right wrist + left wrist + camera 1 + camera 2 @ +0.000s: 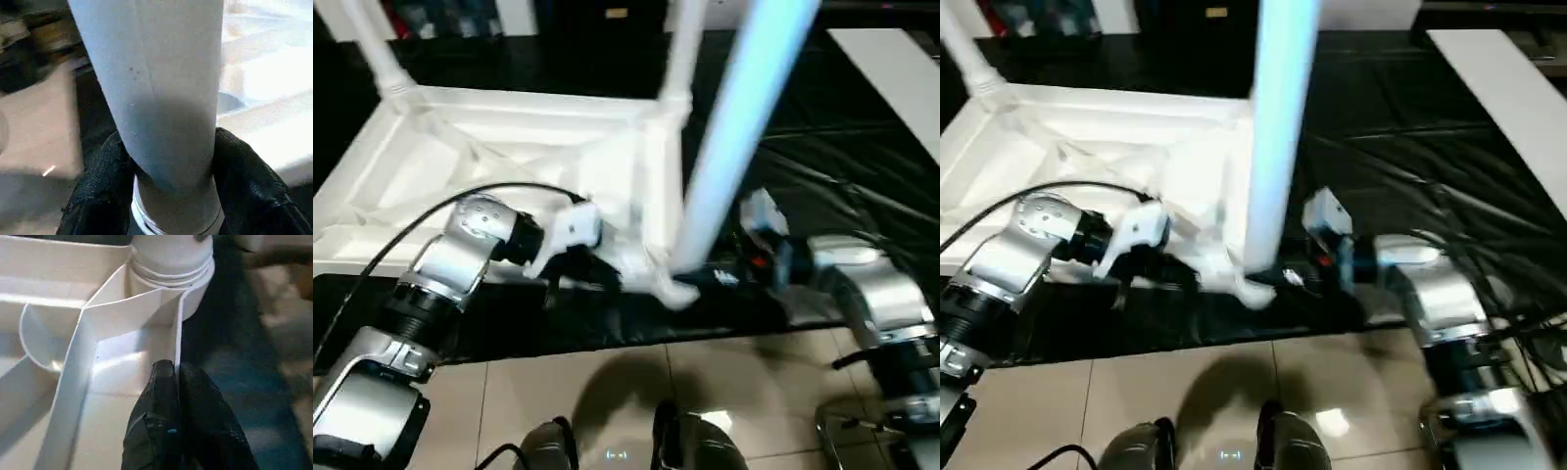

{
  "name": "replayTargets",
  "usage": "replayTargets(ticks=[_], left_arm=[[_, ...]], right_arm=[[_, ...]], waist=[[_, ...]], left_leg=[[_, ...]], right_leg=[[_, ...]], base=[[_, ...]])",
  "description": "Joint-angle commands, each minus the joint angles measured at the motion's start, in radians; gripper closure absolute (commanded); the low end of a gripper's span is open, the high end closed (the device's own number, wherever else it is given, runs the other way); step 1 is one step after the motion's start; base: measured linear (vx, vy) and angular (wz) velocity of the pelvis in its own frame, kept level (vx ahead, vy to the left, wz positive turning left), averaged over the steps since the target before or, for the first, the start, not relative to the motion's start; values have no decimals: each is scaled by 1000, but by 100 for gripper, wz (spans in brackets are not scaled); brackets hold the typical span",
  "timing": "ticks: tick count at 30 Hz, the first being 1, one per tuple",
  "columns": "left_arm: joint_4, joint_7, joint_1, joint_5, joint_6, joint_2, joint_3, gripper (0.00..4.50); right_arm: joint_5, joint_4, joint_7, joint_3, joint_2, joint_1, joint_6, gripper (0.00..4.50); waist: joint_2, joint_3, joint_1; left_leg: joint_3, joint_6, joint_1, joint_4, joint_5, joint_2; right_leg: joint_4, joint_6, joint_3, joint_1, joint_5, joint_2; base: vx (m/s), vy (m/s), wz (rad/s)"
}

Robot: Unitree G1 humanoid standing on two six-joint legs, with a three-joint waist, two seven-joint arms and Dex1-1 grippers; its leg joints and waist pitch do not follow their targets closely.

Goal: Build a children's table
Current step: Rotate leg to tighten

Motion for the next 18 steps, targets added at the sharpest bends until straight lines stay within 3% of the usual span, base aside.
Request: replayTargets(ticks=[1, 6, 7, 11, 13, 15, 18], left_arm=[[-63, 71, 9, -14, 68, -63, -4, 450], [-79, 253, -10, -16, 161, -171, 46, 450], [-81, 294, -14, -13, 180, -195, 57, 450], [-90, 486, -29, 6, 250, -315, 91, 450], [-96, 485, -26, 14, 255, -320, 80, 450], [-101, 468, -22, 21, 255, -306, 69, 450], [-106, 441, -13, 29, 248, -274, 63, 450]], right_arm=[[-19, -29, -129, 17, 56, 9, 72, 252], [-61, -55, -356, -5, 183, 2, 145, 252], [-70, -62, -402, -7, 208, 2, 161, 252], [-118, -75, -607, -6, 331, -6, 223, 253], [-102, -72, -632, -19, 360, -6, 224, 253], [-95, -64, -635, -33, 365, -6, 202, 199], [-98, -54, -623, -47, 347, -8, 176, 181]], waist=[[-4, -82, 1], [-5, -81, -20], [-4, -83, -20], [-5, -87, -23], [-4, -87, -23], [-5, -90, -22], [-4, -90, -22]], left_leg=[[-18, 69, 7, -63, -184, 39], [-21, 64, 5, -62, -203, 44], [-21, 62, 10, -61, -203, 43], [-18, 73, 10, -59, -185, 40], [-17, 88, 8, -59, -188, 39], [-18, 100, 6, -60, -178, 40], [-18, 113, 3, -61, -169, 42]], right_leg=[[-84, -65, 60, 83, -569, -76], [-86, -58, 56, 77, -555, -73], [-88, -60, 55, 75, -554, -73], [-86, -71, 56, 73, -521, -72], [-85, -68, 57, 74, -511, -72], [-80, -71, 59, 76, -485, -73], [-74, -82, 62, 78, -448, -73]], base=[[0, 0, 0], [0, 0, 0], [0, 0, 0], [0, 0, 0], [0, 0, 0], [0, 0, 0], [0, 0, 0]])
